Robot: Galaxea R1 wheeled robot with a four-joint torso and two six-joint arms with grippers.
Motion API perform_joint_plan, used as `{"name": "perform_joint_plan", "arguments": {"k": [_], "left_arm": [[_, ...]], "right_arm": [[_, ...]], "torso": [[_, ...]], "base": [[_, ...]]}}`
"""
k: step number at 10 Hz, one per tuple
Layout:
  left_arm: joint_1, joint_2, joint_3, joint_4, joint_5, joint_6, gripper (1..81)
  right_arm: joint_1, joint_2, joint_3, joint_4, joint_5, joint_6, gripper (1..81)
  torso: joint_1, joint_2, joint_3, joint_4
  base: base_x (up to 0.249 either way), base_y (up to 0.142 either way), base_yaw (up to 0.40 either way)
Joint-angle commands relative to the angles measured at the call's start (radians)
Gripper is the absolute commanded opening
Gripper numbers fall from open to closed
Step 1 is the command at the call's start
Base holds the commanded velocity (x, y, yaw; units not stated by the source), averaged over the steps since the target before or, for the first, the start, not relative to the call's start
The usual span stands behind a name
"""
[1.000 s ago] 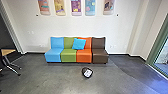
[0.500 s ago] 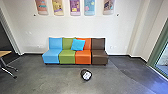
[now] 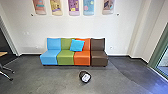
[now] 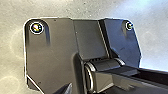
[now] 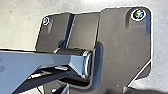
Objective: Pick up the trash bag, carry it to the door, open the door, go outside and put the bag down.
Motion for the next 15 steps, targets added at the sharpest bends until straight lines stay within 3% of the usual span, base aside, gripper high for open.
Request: {"name": "perform_joint_plan", "arguments": {"k": [1,15], "left_arm": [[-0.05,-0.005,0.006,0.003,0.044,0.0,81.1],[-0.046,-0.006,0.006,-0.008,0.041,-0.009,81.1]], "right_arm": [[0.036,-0.009,0.007,0.003,-0.069,-0.002,81.1],[0.028,0.0,0.009,-0.001,-0.069,-0.001,81.1]], "torso": [[0.0,0.0,0.0,0.0],[0.0,0.0,0.0,0.0]], "base": [[0.165,-0.075,0.0],[0.156,-0.01,0.0]]}}
